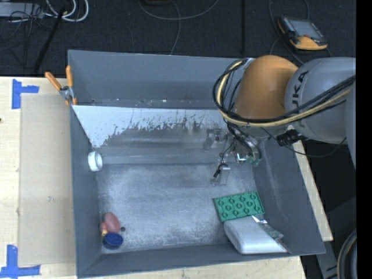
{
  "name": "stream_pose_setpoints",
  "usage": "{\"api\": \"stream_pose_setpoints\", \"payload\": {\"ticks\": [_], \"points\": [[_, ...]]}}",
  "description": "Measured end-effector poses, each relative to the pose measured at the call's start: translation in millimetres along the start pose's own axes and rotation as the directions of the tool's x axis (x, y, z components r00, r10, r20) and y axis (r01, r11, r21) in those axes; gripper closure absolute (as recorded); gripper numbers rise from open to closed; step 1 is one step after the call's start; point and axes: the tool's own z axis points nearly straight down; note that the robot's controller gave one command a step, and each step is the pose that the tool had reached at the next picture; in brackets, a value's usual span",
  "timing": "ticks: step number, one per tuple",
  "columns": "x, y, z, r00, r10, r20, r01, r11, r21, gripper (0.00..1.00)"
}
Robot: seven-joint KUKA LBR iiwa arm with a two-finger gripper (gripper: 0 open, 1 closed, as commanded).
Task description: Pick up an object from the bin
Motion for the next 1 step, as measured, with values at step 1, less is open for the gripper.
{"api": "stream_pose_setpoints", "payload": {"ticks": [1], "points": [[50.8, -59.1, 67.2, 0.951, -0.309, 0.002, 0.309, 0.951, 0.002, 0.0]]}}
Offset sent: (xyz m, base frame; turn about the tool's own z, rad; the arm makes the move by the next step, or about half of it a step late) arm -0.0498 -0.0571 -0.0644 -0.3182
